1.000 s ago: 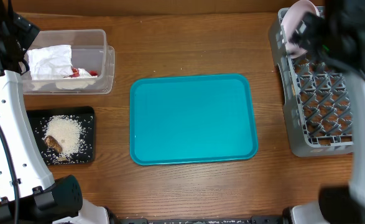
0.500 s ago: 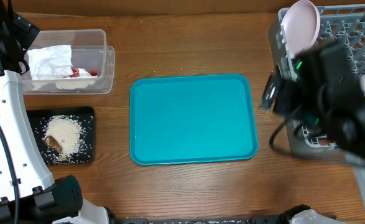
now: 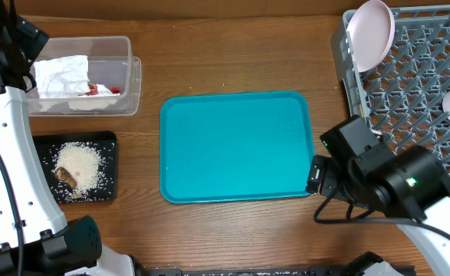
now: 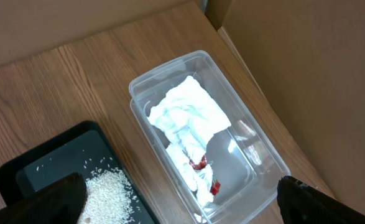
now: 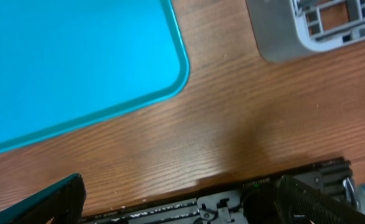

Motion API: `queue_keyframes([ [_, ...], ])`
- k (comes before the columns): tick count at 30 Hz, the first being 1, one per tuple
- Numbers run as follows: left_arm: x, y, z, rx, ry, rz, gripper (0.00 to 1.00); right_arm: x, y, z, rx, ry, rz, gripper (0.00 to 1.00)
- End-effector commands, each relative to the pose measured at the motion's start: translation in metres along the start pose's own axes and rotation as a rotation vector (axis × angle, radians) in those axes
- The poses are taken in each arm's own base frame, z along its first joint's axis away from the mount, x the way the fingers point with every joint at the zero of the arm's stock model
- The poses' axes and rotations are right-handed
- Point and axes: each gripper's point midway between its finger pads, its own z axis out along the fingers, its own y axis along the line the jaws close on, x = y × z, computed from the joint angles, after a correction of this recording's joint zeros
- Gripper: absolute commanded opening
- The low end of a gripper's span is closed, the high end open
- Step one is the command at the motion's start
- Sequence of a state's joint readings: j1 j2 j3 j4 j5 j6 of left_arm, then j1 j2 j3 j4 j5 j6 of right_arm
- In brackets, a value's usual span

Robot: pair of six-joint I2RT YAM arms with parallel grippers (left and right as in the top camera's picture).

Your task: Sort waste into correct bins and load items into the dishwasher

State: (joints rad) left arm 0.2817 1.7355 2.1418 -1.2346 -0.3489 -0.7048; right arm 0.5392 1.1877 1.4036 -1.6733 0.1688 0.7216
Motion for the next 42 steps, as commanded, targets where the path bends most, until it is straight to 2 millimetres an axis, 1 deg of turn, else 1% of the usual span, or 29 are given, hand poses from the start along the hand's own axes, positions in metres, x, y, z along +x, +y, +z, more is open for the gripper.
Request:
queue_keyframes([
  [1, -0.001, 0.001, 0.001, -0.014, -0.009, -0.005, 1.0, 0.005, 0.001, 0.003, 0.013, 0.033, -0.008, 1.0],
  [8, -0.001, 0.001, 0.001, -0.014, -0.009, -0.005, 1.0, 0.004, 0.002, 0.003, 0.005, 0.025, -0.005, 1.0],
  [14, -0.001, 0.001, 0.001, -0.014, -0.009, -0.005, 1.0, -0.011, 0.011, -0.004, -0.061, -0.064, 0.01, 1.0],
  [19, -0.001, 0.001, 0.001, -0.014, -0.009, -0.005, 1.0, -0.02, 0.011, -0.022, -0.14, -0.177, 0.028, 1.0],
  [24, -0.001, 0.001, 0.001, -0.014, -0.009, -0.005, 1.0, -0.032, 0.014, -0.046, -0.243, -0.325, -0.056, 1.0],
  [26, -0.001, 0.001, 0.001, -0.014, -0.009, -0.005, 1.0, -0.035, 0.01, -0.055, -0.279, -0.386, -0.056, 1.0],
  [28, -0.001, 0.001, 0.001, -0.014, -0.009, -0.005, 1.0, -0.036, 0.001, -0.059, -0.31, -0.44, -0.014, 1.0],
  [30, -0.001, 0.001, 0.001, -0.014, -0.009, -0.005, 1.0, -0.037, -0.008, -0.059, -0.343, -0.495, 0.037, 1.0],
  [33, -0.001, 0.001, 0.001, -0.014, -0.009, -0.005, 1.0, -0.037, -0.022, -0.051, -0.373, -0.577, 0.09, 1.0],
  [39, -0.001, 0.001, 0.001, -0.014, -0.009, -0.005, 1.0, -0.043, -0.034, -0.033, -0.411, -0.813, 0.029, 1.0],
  [42, -0.001, 0.001, 0.001, -0.014, -0.009, -0.005, 1.0, -0.047, -0.042, -0.029, -0.424, -0.927, 0.045, 1.0],
])
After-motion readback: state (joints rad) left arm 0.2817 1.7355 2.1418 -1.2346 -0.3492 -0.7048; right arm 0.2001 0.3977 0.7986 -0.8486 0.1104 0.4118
